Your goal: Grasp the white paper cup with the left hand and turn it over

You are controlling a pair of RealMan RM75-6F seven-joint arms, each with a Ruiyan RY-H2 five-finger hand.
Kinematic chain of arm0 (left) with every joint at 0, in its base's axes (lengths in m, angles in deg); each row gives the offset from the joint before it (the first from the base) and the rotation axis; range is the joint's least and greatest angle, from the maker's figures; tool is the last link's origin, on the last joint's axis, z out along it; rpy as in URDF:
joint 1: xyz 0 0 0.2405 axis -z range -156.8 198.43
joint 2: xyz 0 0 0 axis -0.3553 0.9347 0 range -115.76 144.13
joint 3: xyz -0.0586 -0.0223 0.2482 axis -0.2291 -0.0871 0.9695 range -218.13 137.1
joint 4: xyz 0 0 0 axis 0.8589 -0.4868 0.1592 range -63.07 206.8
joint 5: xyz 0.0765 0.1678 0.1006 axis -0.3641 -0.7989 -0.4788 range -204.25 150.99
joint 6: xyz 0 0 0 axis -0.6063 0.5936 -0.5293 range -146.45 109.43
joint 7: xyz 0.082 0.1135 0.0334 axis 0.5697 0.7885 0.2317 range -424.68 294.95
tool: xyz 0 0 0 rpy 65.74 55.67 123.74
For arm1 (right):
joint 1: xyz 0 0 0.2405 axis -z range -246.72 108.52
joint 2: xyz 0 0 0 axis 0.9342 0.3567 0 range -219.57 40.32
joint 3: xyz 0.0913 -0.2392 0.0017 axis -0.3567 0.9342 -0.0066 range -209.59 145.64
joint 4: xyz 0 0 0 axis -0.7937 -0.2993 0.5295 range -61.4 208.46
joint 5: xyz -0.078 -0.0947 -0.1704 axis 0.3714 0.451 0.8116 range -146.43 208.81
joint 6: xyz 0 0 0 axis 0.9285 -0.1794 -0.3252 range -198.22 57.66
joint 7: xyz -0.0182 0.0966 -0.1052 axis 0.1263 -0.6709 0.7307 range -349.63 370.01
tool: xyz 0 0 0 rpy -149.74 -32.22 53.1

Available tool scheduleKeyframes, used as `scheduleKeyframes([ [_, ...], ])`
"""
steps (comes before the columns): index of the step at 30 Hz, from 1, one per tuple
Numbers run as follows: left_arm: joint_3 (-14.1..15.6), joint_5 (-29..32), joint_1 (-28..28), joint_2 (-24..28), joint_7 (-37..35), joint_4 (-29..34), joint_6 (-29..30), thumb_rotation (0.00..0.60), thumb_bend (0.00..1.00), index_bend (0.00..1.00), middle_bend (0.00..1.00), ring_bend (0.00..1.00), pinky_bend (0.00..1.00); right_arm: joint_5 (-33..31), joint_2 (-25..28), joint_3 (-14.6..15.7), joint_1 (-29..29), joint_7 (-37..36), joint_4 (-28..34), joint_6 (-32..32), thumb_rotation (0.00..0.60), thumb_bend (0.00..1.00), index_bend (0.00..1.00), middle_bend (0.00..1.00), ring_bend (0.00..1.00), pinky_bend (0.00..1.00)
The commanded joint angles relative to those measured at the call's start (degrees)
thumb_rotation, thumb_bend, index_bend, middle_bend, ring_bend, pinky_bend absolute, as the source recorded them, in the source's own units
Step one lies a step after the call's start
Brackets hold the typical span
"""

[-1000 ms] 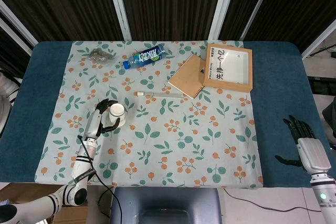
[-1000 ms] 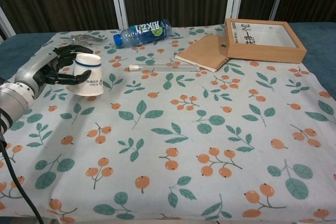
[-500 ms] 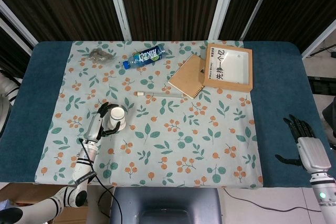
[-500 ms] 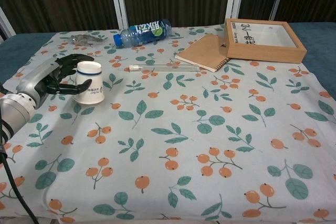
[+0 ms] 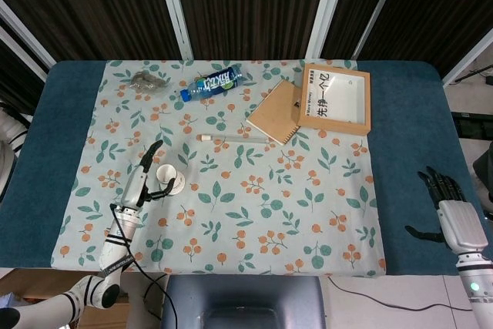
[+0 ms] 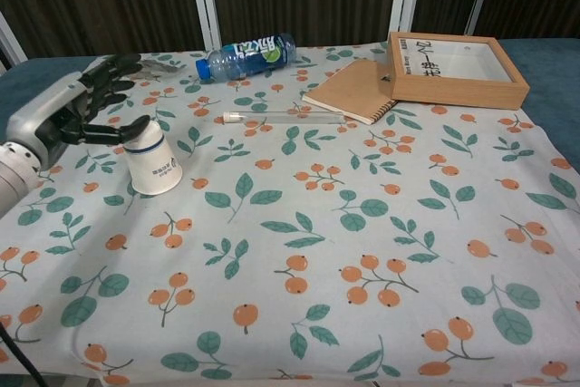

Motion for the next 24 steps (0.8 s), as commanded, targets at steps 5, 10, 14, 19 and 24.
scheduleKeyframes([
  [5,5.7,-6.9,-5.3,21.2,26.3,19.5,6.3,0.600,0.40,0.05,0.01,0.00,0.00,0.9,0.0,-0.6,1.1,0.3,-1.1,3.4,0.600,0.20,0.00,0.00,0.00,0.00],
  [10,7.9,-6.3,-9.8,27.1,38.3,25.7,10.4,0.600,0.40,0.08,0.03,0.00,0.00,1.4,-0.5,-0.9,1.8,0.3,-2.3,5.7,0.600,0.20,0.00,0.00,0.00,0.00],
  [14,13.9,-4.7,-18.8,31.8,48.7,25.4,16.8,0.600,0.40,0.01,0.00,0.00,0.00,0.3,-2.1,-1.1,3.8,9.7,-5.1,9.4,0.600,0.20,0.00,0.00,0.00,0.00],
  [19,15.7,-5.1,-22.6,30.9,47.6,18.3,19.0,0.600,0.40,0.00,0.00,0.00,0.00,0.5,-2.0,0.0,4.8,11.8,-4.4,9.4,0.600,0.20,0.00,0.00,0.00,0.00],
  [24,15.5,-6.1,-24.7,30.0,44.3,15.0,21.4,0.600,0.40,0.00,0.00,0.00,0.00,0.9,-2.3,0.0,5.4,11.4,-4.5,10.3,0.600,0.20,0.00,0.00,0.00,0.00],
])
